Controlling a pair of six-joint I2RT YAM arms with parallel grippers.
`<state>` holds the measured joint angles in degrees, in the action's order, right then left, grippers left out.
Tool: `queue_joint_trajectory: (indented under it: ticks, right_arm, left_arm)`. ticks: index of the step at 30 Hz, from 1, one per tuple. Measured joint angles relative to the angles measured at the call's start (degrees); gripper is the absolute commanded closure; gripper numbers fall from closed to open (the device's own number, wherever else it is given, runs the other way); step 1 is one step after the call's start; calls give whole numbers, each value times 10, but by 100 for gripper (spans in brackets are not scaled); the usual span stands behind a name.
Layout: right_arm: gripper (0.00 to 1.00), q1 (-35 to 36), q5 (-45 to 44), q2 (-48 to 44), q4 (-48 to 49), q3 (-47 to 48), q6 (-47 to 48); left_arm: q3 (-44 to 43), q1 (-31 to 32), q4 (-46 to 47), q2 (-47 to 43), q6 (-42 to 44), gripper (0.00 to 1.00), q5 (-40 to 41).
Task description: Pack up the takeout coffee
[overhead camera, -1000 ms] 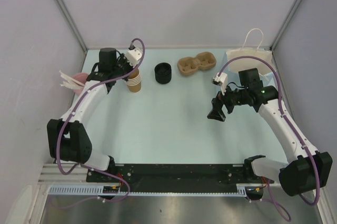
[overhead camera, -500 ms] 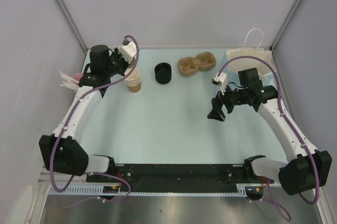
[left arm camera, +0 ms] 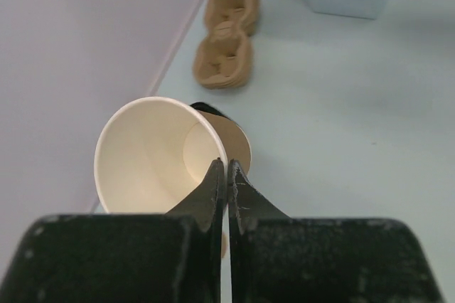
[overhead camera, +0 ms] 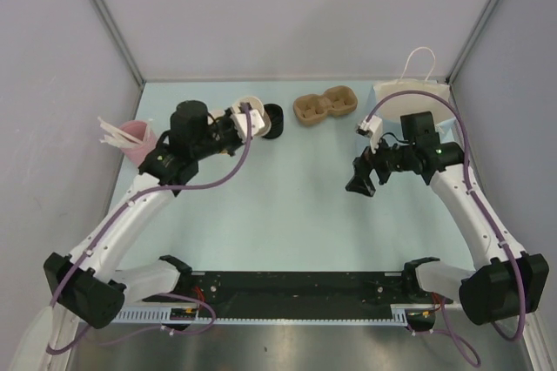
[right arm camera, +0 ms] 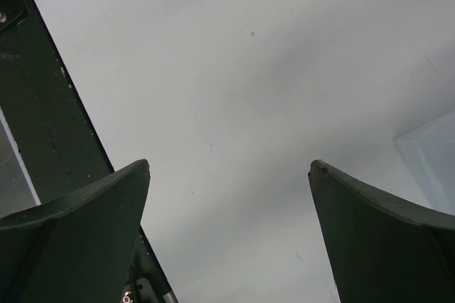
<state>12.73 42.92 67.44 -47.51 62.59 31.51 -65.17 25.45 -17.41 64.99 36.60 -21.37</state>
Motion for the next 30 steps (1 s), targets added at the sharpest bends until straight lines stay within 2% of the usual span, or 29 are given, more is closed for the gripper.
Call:
queue_joint_trajectory:
  ticks: [8,12,25,30]
  right_arm:
    - [0,-38,10,-32,12,-2,-13]
    - [0,-50,16,-41,18,-3,-16]
    - [0,-75,26,-56,22,-6,-19]
    - [0,-76,26,-59,21,-7,-19]
  left_arm:
    - [78,130,-7,-2,0,100,5]
    - [108,173,-3,10,1,100,15]
    - [132,238,47,134,-1,100,49]
    - [143,250,63,151,-3,98,54]
